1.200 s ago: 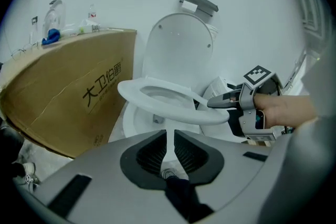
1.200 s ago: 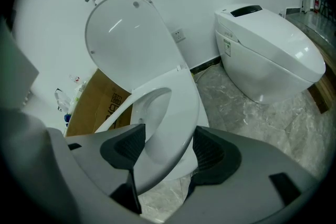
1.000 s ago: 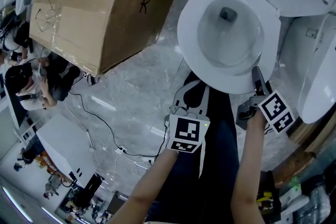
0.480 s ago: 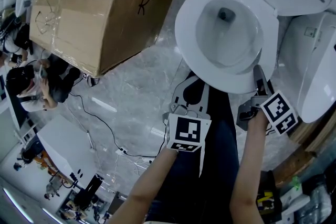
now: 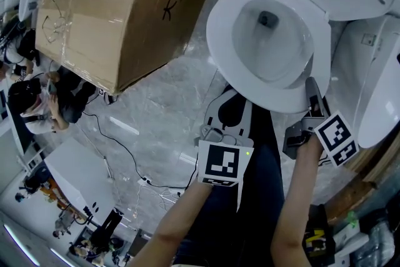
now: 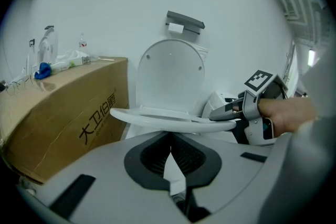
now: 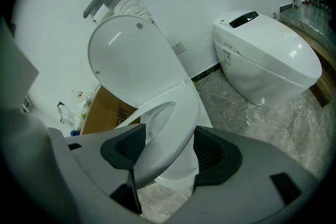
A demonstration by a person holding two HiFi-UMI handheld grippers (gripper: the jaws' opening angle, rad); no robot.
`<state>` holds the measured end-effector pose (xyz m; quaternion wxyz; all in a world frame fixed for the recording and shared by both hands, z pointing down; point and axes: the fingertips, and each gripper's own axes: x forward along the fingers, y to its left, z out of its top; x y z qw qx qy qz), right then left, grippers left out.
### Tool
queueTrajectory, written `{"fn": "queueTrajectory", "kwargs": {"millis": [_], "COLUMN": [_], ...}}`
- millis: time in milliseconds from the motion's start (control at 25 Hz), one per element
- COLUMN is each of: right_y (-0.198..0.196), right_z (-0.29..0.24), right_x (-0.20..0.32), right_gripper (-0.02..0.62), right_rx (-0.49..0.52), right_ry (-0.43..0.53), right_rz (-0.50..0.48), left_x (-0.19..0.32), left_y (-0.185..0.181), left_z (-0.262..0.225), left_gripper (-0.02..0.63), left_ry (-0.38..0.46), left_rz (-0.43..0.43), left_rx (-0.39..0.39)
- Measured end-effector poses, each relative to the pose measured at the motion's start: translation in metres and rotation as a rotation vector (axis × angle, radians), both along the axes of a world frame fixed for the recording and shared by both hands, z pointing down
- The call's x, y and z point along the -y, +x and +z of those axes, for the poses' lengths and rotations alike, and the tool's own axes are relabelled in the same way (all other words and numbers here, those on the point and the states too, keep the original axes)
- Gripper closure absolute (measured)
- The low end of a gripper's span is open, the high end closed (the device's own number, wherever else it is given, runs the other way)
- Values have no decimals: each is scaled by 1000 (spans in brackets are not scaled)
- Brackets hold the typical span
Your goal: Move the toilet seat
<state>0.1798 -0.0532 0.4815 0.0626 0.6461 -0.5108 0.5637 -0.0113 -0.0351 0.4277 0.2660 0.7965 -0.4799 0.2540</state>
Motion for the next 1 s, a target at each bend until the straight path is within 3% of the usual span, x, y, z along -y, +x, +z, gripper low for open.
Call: {"fn": "queueTrajectory", "kwargs": {"millis": [160,640,1000], "right_y": [1,12,6], "right_z": [-8,-47,-94], "right_x": [6,18,26], "right_gripper": [305,291,295], "right_rx": [6,-43,-109], "right_ry": [25,88,215], "right_rz": [9,64,3], "left_x": [12,41,56], "left_y": [6,17,22], "left_z": [-6,-36,-52], "left_gripper": [591,591,591], "left_ry": [16,98,108], "left_rz": [22,3,-21], "left_rx": [28,-4,-46]}}
